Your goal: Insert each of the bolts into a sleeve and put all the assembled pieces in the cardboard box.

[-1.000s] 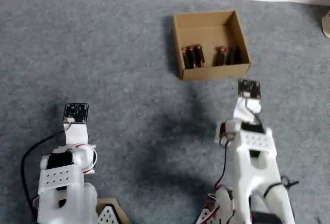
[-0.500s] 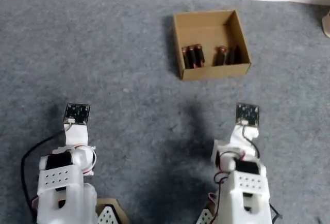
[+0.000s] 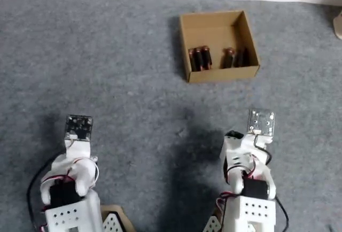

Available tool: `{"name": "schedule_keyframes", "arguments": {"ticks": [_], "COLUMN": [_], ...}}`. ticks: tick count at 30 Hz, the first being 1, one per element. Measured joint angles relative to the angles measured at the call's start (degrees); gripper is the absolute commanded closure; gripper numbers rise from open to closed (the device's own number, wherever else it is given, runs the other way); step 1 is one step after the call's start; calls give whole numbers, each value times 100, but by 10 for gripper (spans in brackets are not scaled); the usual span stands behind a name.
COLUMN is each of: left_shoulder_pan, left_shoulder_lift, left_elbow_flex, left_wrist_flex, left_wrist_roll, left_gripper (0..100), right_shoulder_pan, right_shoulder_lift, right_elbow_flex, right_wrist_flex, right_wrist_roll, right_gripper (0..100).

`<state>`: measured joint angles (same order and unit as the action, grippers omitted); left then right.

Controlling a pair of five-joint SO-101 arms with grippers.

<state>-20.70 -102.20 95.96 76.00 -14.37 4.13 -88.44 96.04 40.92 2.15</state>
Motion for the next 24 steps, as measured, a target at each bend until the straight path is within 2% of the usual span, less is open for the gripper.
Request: {"name": "schedule_keyframes", "arguments": {"ticks": [11, 24], "left_shoulder_pan": [18, 18], "left_shoulder_lift": [97, 79], "left_elbow_flex": [9, 9], "left_wrist_flex": [0, 0], "left_wrist_roll": [9, 18], "left_gripper": [994, 994], "right_shoulder_pan": [0, 0], "right_shoulder_lift": [-949, -1582], "right_elbow_flex": [0, 0], "right_wrist_flex": [1881, 3015], "right_wrist_roll": [0, 0], "right_gripper": [992, 992]}}
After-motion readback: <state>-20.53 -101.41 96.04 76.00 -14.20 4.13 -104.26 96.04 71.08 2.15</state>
